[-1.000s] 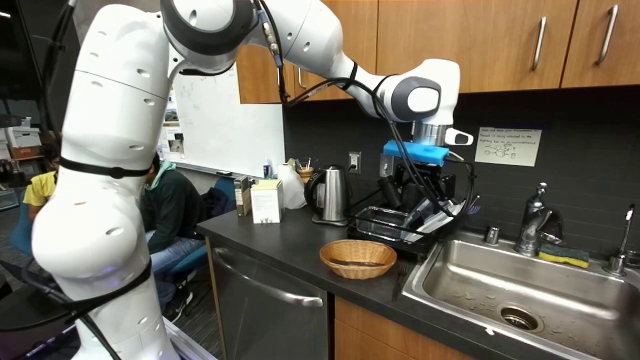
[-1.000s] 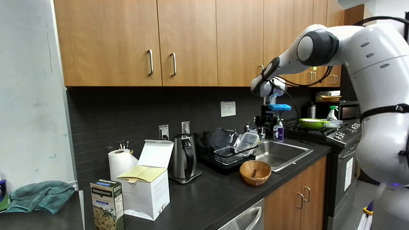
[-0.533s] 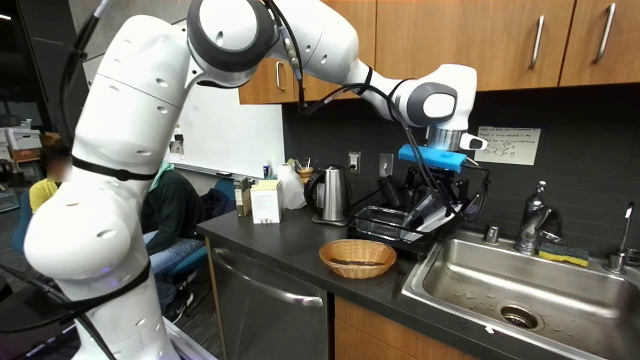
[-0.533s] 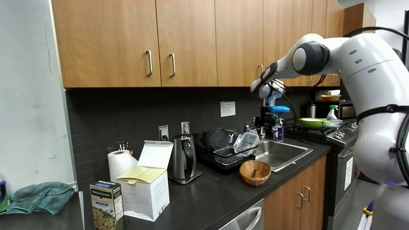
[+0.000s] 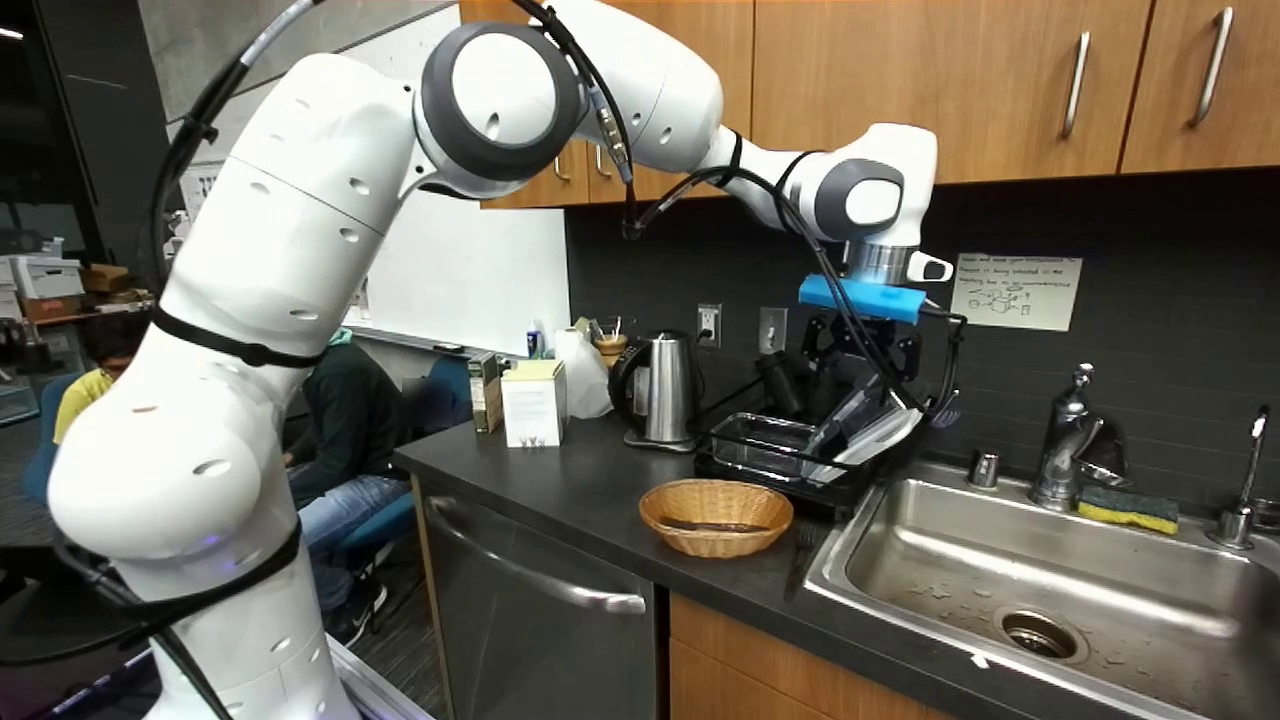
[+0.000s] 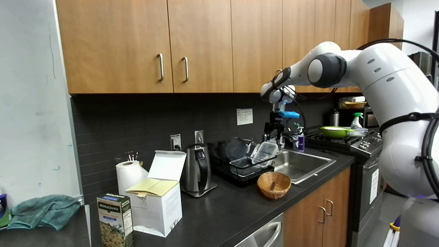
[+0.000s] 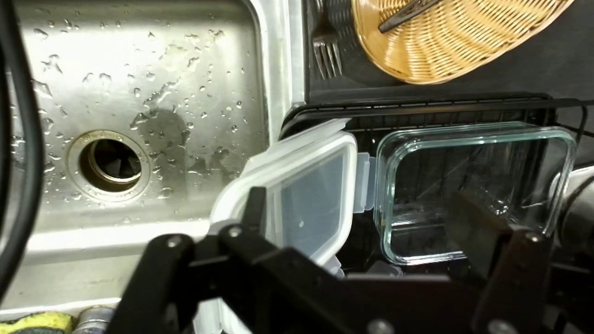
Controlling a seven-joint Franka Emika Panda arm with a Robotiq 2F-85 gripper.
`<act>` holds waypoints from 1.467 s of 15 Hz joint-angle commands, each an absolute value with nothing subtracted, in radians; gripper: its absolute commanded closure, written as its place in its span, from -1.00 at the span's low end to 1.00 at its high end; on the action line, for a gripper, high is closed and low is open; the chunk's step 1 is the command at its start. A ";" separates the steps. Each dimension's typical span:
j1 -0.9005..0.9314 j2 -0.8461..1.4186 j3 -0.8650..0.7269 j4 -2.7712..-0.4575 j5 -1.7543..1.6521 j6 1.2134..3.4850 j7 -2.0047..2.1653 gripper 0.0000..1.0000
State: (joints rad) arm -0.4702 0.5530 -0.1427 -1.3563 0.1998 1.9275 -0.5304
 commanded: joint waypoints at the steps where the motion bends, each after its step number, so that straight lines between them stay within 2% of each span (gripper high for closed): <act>1: -0.502 0.613 -0.135 -1.258 0.191 1.881 -0.558 -1.00; 22: -0.632 0.758 -0.084 -1.097 0.344 1.830 -0.586 -1.00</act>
